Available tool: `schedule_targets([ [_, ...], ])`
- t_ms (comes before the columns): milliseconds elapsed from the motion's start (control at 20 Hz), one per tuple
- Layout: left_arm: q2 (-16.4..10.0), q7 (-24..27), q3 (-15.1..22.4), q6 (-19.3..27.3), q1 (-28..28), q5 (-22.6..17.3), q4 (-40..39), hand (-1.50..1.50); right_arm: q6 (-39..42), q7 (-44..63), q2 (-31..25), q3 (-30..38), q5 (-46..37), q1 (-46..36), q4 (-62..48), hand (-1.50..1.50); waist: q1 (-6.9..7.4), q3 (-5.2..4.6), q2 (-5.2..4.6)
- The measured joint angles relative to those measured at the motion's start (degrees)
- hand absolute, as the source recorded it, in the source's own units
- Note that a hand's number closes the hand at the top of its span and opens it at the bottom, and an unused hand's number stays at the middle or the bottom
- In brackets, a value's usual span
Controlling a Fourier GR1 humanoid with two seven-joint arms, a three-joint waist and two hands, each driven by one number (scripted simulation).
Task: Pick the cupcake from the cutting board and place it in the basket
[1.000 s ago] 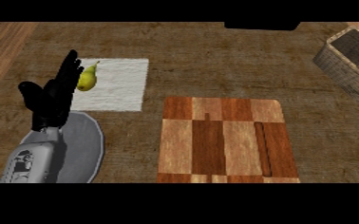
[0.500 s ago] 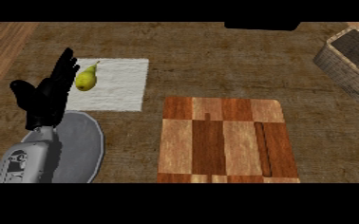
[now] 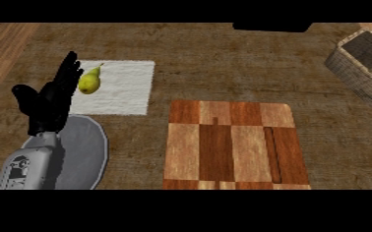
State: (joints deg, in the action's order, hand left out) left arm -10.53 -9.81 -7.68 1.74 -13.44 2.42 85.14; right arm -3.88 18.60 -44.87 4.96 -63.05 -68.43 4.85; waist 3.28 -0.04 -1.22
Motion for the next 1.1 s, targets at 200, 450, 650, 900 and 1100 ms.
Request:
schedule_targets([
  [200, 0.26, -0.66, 0.28, 0.45, -0.43, 0.30, 0.63, 0.00, 1.67, 2.16, -0.47, 0.72, 0.64, 0.23, -0.55, 1.50, 0.17, -0.13, 0.02],
  [450, 0.43, -0.47, 0.31, 0.39, -0.85, 0.30, -0.17, 0.00, 1.18, 6.01, -0.03, 1.87, 1.73, 0.57, -0.03, -1.50, 0.05, -0.39, 0.18],
  [650, 0.75, -0.12, 0.47, 0.98, -0.55, 0.84, -0.18, 0.00, -3.82, 5.69, 0.58, 4.33, 4.11, 1.67, 1.91, -1.50, -0.23, -0.13, 0.15],
  [900, 0.34, 0.89, -0.16, 0.30, 0.51, 0.31, -0.77, 0.00, -9.89, 5.22, 0.62, 8.55, 8.11, 1.37, 4.51, -1.50, -0.47, 0.11, 0.15],
  [1100, -0.08, 1.20, -0.94, 0.15, 0.45, -0.13, -1.16, 0.00, -14.28, 5.55, -0.43, 12.60, 11.87, 0.43, 6.52, -1.50, -0.93, 0.13, 0.29],
])
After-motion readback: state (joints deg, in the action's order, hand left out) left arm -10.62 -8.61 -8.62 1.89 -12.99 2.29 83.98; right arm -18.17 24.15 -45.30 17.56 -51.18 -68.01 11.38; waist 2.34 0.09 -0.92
